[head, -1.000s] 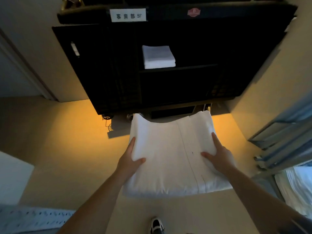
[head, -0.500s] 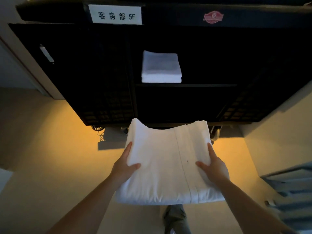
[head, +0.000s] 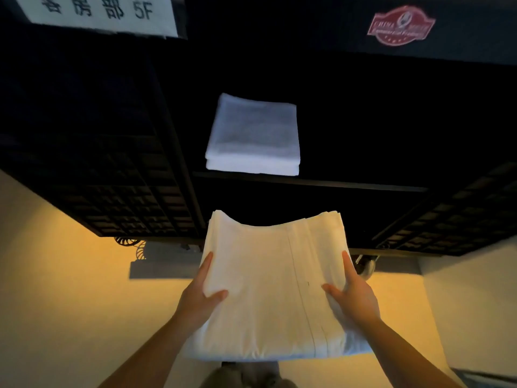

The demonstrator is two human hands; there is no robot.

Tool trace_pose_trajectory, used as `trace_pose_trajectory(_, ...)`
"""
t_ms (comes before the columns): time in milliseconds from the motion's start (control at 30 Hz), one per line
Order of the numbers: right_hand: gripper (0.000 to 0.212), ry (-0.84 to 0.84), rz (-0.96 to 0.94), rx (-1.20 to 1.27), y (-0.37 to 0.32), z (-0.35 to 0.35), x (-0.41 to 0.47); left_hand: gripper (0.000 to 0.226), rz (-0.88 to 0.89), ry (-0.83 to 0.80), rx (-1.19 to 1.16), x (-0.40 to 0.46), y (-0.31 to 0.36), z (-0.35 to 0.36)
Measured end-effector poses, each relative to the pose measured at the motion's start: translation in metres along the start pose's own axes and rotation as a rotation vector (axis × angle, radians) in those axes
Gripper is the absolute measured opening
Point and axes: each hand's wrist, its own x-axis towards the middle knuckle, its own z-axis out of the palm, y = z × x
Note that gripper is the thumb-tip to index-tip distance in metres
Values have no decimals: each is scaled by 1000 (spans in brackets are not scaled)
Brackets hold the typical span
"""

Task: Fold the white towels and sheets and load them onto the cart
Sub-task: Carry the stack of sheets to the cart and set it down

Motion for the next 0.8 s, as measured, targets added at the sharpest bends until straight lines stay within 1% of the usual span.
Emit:
trace_pose_trajectory(133,92,39,-39,6,9,54,75,91,50,-37,-47,83,-34,11)
trace_pose_trajectory(200,91,84,-64,17,18,84,114,90,95,-41,-49,123,-51,17)
trace_pose_trajectory(300,91,159,-119,34,33,130,175,86,179,16,29,183,-75,27)
trace_pose_trajectory(367,92,201,-140,26,41,154,218,83,231,27,36,222,-90,32)
trace_pose_trajectory(467,96,260,-153,24,53,187,275,83,279,58,12,276,-110,42)
trace_pose_trajectory(533,98,285,-151,74,61,207,310,81,301,90,-4,307,-119,49)
trace_pose_trajectory(600,96,334,-144,97,66,224,340,78,299,128,18,334,-127,56)
trace_pose_trajectory(633,93,363,-155,63,67,232,354,77,298,136,15,345,-131,60)
trace_pose_trajectory(700,90,400,-172,-46,71,248,378,77,320,103,-43,364,-139,66)
trace_pose_trajectory(800,88,416,-170,-125,83,268,401,77,347,74,-81,380,-155,75)
